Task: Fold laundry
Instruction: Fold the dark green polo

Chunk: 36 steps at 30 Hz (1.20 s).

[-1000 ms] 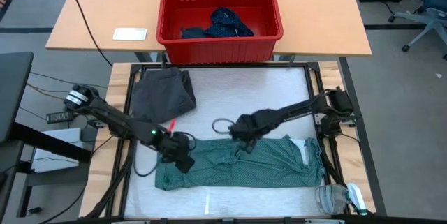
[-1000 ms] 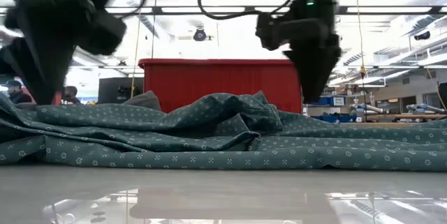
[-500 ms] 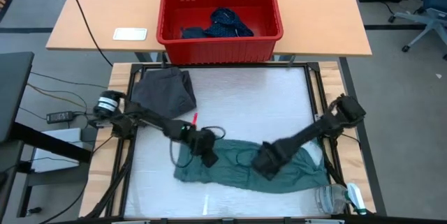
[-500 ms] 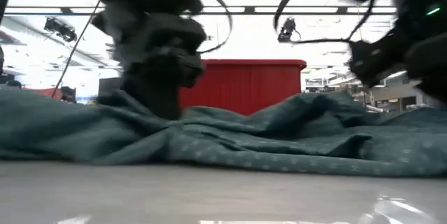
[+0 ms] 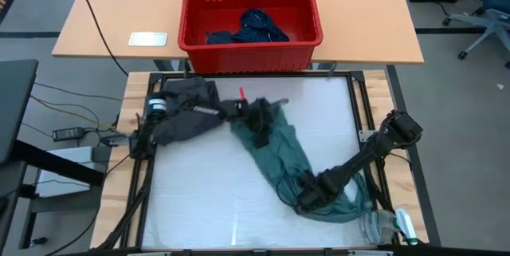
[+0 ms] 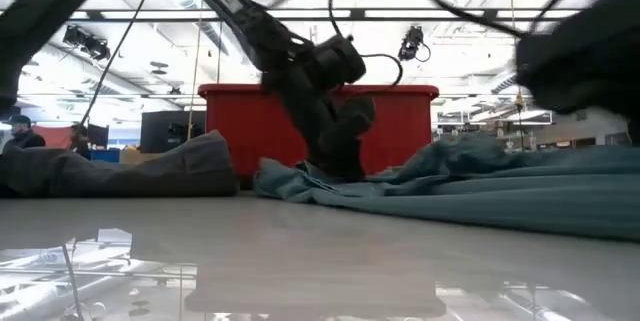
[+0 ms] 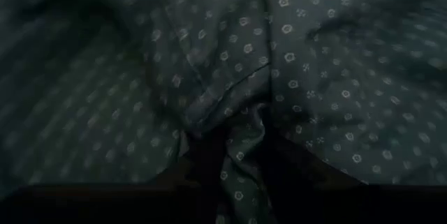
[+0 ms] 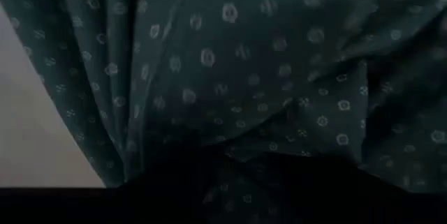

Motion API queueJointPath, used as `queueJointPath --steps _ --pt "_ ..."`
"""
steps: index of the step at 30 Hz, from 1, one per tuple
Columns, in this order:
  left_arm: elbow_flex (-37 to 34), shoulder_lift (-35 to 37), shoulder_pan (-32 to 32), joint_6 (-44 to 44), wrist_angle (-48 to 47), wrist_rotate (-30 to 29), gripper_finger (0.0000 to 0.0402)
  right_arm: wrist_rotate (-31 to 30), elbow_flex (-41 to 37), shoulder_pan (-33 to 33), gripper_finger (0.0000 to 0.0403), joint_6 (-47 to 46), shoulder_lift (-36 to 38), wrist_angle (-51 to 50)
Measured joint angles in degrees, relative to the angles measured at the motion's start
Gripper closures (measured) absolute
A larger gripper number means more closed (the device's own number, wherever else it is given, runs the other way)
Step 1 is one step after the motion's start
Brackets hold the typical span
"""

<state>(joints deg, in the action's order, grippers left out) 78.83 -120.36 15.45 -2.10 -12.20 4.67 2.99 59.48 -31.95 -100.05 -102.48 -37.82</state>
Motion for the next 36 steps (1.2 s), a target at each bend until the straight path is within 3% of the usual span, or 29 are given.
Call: queueJointPath --steps 4,10,14,19,23,27,32,36 --pt "8.29 -0.73 7.27 0.19 -9.96 -4.44 0.0297 -10.46 -0.04 6.63 0.0212 -2.32 -0.07 0.47" --pt "21.46 1.13 13.28 -1.39 -26.2 0.8 0.0297 -11.88 0.3 17.72 0.0212 7.59 1.03 0.41" --pt "26.93 1.16 13.02 -2.45 -38.28 6.01 0.0297 -12.46 0.37 22.01 0.0212 8.75 4.14 -5.06" --pt "22.77 5.03 6.75 -4.91 -42.87 13.56 0.0297 -11.94 0.41 23.78 0.0212 14.1 10.35 -17.32" --pt "11.58 10.55 0.12 -2.81 -33.53 17.4 0.0297 -4.15 -0.48 21.1 0.0212 18.99 14.37 -25.7" --pt "-0.94 15.28 -7.5 7.39 -14.81 19.32 0.0297 -0.9 -2.85 14.86 0.0213 17.73 17.23 -24.71" --pt "-8.21 15.49 -15.91 17.38 4.47 18.92 0.0297 2.97 -7.58 6.66 0.0228 7.28 17.54 -18.92" --pt "-9.94 14.65 -19.51 19.51 4.43 16.77 0.0297 7.89 -10.01 0.52 0.0247 -4.4 14.96 -13.02"
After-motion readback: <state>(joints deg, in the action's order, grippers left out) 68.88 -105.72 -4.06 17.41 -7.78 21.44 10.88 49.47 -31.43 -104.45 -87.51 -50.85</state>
